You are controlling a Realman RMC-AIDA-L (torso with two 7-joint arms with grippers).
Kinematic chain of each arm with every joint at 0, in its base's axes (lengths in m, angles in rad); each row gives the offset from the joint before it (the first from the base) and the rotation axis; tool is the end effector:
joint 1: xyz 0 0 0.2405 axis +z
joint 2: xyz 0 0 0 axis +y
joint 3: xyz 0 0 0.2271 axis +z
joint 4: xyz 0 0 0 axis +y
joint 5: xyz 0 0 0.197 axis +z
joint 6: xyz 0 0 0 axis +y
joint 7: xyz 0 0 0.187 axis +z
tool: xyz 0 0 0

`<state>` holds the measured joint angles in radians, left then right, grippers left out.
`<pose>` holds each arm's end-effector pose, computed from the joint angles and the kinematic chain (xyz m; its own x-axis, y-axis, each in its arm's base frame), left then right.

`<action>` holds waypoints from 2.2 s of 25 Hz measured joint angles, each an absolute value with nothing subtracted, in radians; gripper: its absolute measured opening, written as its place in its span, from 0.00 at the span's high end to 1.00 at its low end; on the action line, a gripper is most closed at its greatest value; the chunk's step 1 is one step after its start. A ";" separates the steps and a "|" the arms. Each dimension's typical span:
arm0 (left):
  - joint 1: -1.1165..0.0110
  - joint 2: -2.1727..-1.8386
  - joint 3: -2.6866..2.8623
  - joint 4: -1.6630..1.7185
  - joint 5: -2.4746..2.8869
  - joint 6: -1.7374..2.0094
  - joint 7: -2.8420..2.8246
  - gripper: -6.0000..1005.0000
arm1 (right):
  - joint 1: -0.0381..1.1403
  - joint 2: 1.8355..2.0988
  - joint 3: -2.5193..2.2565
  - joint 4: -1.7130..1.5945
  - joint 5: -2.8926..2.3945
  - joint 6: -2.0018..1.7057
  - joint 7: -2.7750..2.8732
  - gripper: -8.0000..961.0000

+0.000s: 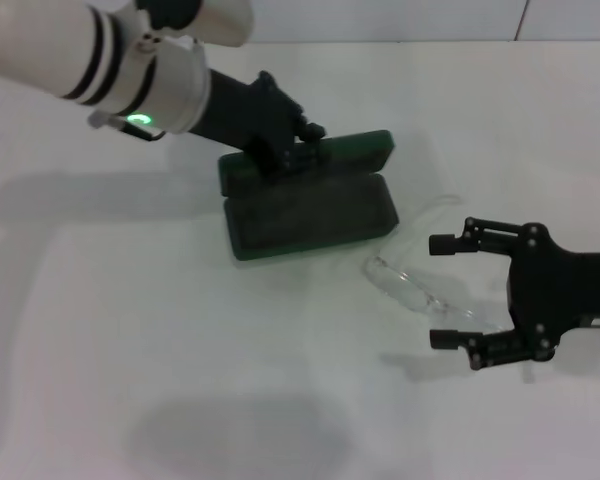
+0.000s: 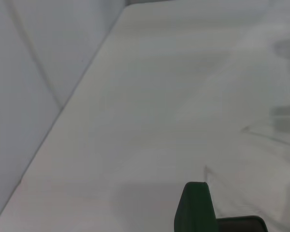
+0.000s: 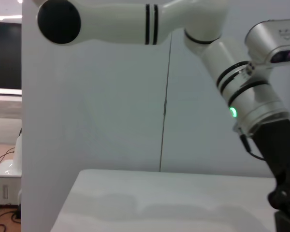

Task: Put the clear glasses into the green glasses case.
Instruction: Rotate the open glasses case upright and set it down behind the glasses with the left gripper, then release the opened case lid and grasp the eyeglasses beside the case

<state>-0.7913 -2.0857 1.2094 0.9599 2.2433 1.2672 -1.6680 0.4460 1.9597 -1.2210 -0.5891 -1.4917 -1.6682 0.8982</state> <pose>-0.1252 0.3878 -0.0571 0.9996 -0.0020 -0.0271 -0.0093 -0.9619 -0.2733 0.1877 0.2764 -0.0248 0.8189 0.1257 -0.5601 0.0377 -0.9854 -0.1661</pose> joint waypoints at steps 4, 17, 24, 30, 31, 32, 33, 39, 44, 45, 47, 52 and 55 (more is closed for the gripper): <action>-0.849 -2.088 1.243 0.900 2.240 1.267 -1.667 0.71 | 0.422 1.975 -1.220 -0.583 -1.491 -1.668 0.876 0.09; -0.839 -2.094 1.366 0.904 2.203 1.197 -1.686 0.67 | 0.367 1.982 -1.171 -0.584 -1.495 -1.676 0.874 0.09; -0.673 -2.092 1.359 1.087 2.020 1.186 -1.664 0.65 | 0.360 1.969 -1.154 -0.658 -1.499 -1.690 0.972 0.09; -0.418 -2.090 1.359 1.165 1.676 1.192 -1.466 0.41 | 0.341 1.967 -1.074 -0.991 -1.658 -1.729 1.391 0.09; -0.379 -2.090 1.359 1.162 1.625 1.193 -1.426 0.40 | 0.337 1.971 -1.068 -1.074 -1.692 -1.735 1.475 0.09; -0.339 -2.090 1.359 1.151 1.559 1.195 -1.374 0.40 | 0.336 1.977 -1.068 -1.181 -1.748 -1.741 1.586 0.09; -0.311 -2.090 1.359 1.141 1.515 1.198 -1.341 0.40 | 0.341 1.982 -1.070 -1.275 -1.811 -1.754 1.699 0.09; -0.232 -2.087 1.341 1.098 1.415 1.228 -1.261 0.40 | 0.487 2.010 -1.144 -1.582 -2.160 -1.881 2.179 0.11; -0.235 -2.087 1.330 1.056 1.411 1.249 -1.239 0.40 | 0.571 2.015 -1.307 -1.596 -2.358 -1.865 2.338 0.15; -0.237 -2.087 1.330 1.050 1.411 1.249 -1.236 0.40 | 0.581 2.016 -1.348 -1.588 -2.376 -1.848 2.355 0.16; -0.239 -2.087 1.330 1.045 1.410 1.250 -1.231 0.40 | 0.588 2.016 -1.380 -1.580 -2.391 -1.831 2.368 0.17; -0.257 -2.086 1.330 1.029 1.410 1.250 -1.224 0.40 | 0.650 2.025 -1.525 -1.413 -2.428 -1.695 2.396 0.22; -0.275 -2.086 1.330 1.004 1.413 1.250 -1.224 0.40 | 0.687 2.028 -1.578 -1.318 -2.421 -1.622 2.406 0.24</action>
